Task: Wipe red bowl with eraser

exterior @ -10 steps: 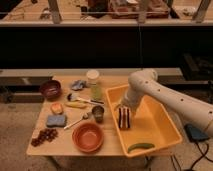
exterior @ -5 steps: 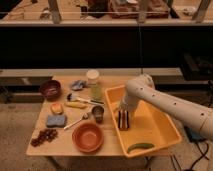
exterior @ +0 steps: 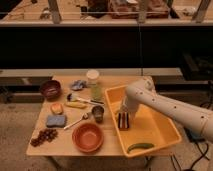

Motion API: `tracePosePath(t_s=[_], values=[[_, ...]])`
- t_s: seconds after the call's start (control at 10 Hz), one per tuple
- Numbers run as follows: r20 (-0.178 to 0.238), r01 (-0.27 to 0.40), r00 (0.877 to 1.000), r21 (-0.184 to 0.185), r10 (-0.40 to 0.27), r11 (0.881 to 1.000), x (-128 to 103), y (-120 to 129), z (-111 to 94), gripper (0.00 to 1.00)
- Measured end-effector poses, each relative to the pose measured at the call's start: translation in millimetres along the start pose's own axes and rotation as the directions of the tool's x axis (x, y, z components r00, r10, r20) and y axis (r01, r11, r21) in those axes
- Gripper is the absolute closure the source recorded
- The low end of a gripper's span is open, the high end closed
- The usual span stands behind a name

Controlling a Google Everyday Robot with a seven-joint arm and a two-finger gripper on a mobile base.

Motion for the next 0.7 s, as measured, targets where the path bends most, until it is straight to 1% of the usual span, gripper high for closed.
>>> tracePosePath(t_s=[0.2, 0.5, 0.6, 0.7], values=[[-0.005, 0.012, 1.0, -0.015, -0.012, 1.0, -0.2, -0.6, 3.7, 0.35], [-0.005, 0.016, 1.0, -0.056, -0.016, 0.998, -1.6, -0.2, 12.4, 0.35], [-0.001, 0.012, 1.0, -0.095, -0.012, 0.995, -2.2, 3.4, 15.1, 0.35], [0.001, 0.015, 1.0, -0.106, -0.015, 0.994, -1.7, 0.7, 15.6, 0.35]])
